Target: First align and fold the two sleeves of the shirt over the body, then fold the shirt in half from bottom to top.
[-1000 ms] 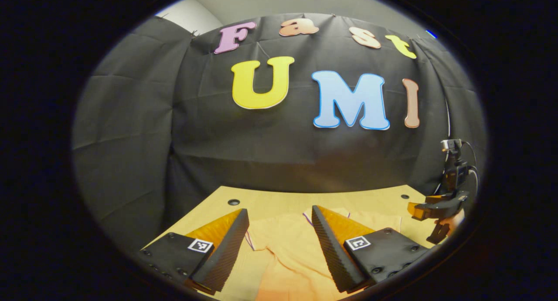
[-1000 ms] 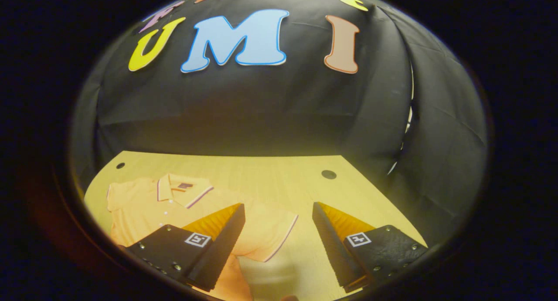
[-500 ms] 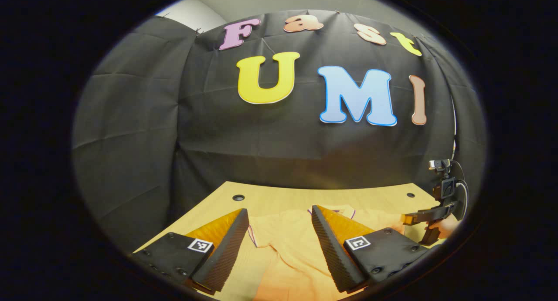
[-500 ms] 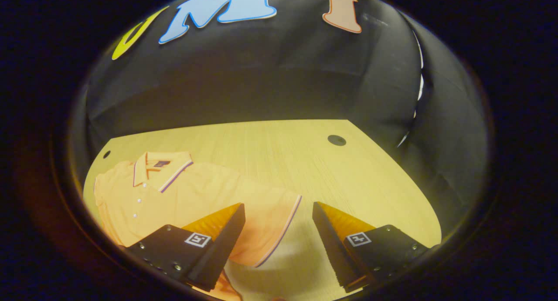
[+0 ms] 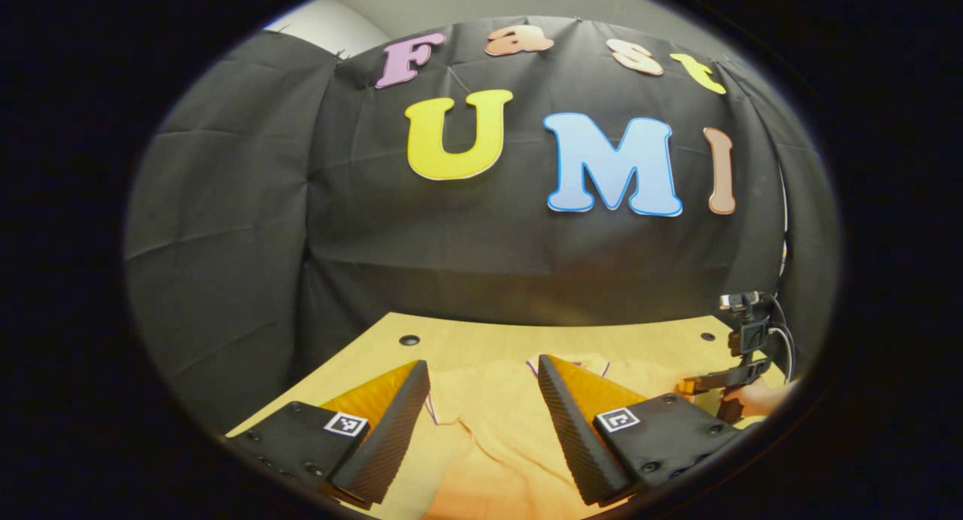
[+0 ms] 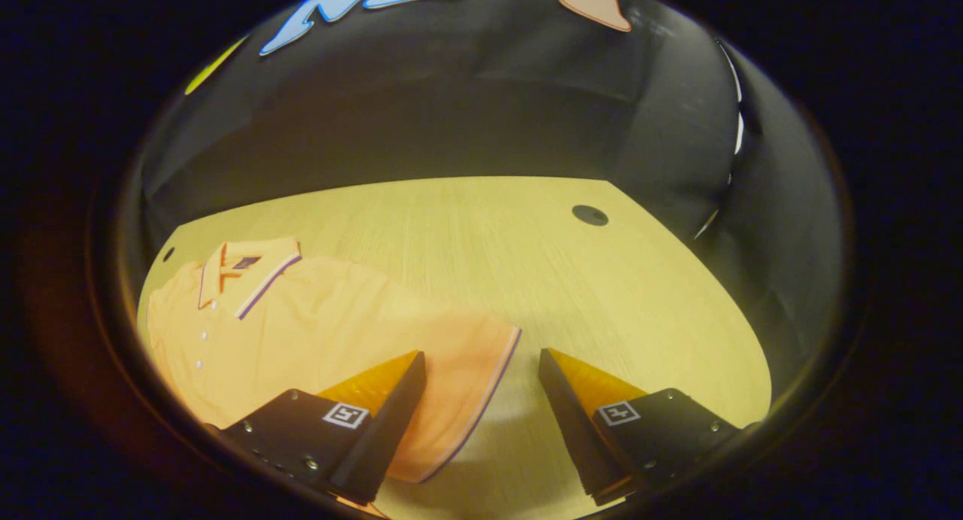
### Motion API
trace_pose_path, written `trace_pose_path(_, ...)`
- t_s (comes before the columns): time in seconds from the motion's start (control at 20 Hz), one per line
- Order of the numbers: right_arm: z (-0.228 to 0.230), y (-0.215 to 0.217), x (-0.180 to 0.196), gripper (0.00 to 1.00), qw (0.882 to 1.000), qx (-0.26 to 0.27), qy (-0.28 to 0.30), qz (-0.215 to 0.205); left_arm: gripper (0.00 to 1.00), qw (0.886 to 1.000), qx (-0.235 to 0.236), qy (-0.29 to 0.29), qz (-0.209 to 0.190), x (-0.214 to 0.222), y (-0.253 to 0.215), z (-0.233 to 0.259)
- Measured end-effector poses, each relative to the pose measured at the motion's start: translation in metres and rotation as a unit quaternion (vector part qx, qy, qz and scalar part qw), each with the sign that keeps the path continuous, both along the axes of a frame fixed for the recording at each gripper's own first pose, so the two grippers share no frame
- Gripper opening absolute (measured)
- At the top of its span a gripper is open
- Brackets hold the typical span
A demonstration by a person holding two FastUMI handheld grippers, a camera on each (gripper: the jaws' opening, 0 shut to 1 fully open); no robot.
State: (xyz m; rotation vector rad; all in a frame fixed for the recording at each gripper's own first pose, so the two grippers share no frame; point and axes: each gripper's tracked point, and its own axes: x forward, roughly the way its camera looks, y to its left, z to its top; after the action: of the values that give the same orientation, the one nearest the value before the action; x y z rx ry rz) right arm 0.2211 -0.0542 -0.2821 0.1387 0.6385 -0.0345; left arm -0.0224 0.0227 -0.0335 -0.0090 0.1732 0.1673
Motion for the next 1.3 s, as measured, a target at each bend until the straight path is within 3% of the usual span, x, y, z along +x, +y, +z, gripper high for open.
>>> trace_pose_path(0.05, -0.001, 0.003, 0.001, 0.92, 1.0, 0.005, 0.002, 0.001, 0.95, 1.0, 0.001, 0.0, -0.002, 0.001, 0.0, 0.0)
trace_pose_path(0.1, -0.001, 0.005, 0.0, 0.8, 1.0, 0.012, 0.005, 0.002, 0.95, 1.0, 0.002, -0.001, -0.004, 0.002, 0.0, 0.0)
trace_pose_path(0.25, -0.003, 0.007, 0.002, 0.66, 0.999, 0.035, 0.011, -0.008, 0.95, 1.0, 0.002, -0.003, -0.01, 0.003, -0.001, 0.0)
trace_pose_path(0.3, -0.002, 0.007, 0.002, 0.5, 0.999, 0.039, 0.011, -0.01, 0.95, 1.0, 0.001, -0.003, -0.01, 0.003, -0.001, 0.0)
trace_pose_path(0.4, -0.001, 0.007, 0.001, 0.49, 0.999, 0.037, 0.006, -0.005, 0.95, 1.0, 0.0, -0.003, -0.008, 0.003, -0.001, 0.0)
trace_pose_path(0.5, 0.001, 0.008, 0.001, 0.17, 0.999, 0.044, 0.011, -0.016, 0.95, 1.0, -0.002, -0.004, -0.004, 0.003, 0.001, 0.0)
trace_pose_path(0.6, 0.001, 0.011, 0.0, 0.17, 0.999, 0.042, 0.011, -0.013, 0.95, 1.0, -0.004, -0.003, 0.002, 0.003, 0.003, -0.001)
trace_pose_path(0.65, 0.002, 0.011, 0.003, 0.05, 0.999, 0.037, 0.006, -0.015, 0.95, 1.0, -0.003, -0.003, 0.005, 0.002, 0.005, -0.001)
trace_pose_path(0.8, 0.008, 0.007, 0.003, 0.09, 1.0, 0.014, -0.003, -0.012, 0.95, 1.0, 0.0, -0.004, 0.012, 0.002, 0.009, -0.001)
trace_pose_path(0.95, 0.03, 0.013, 0.001, 0.05, 1.0, 0.006, -0.028, -0.008, 0.95, 1.0, -0.003, -0.007, 0.015, 0.003, 0.012, -0.001)
trace_pose_path(1.3, 0.081, 0.048, -0.014, 0.05, 0.996, -0.012, -0.079, 0.036, 0.95, 1.0, -0.021, -0.004, 0.006, 0.004, 0.01, -0.006)
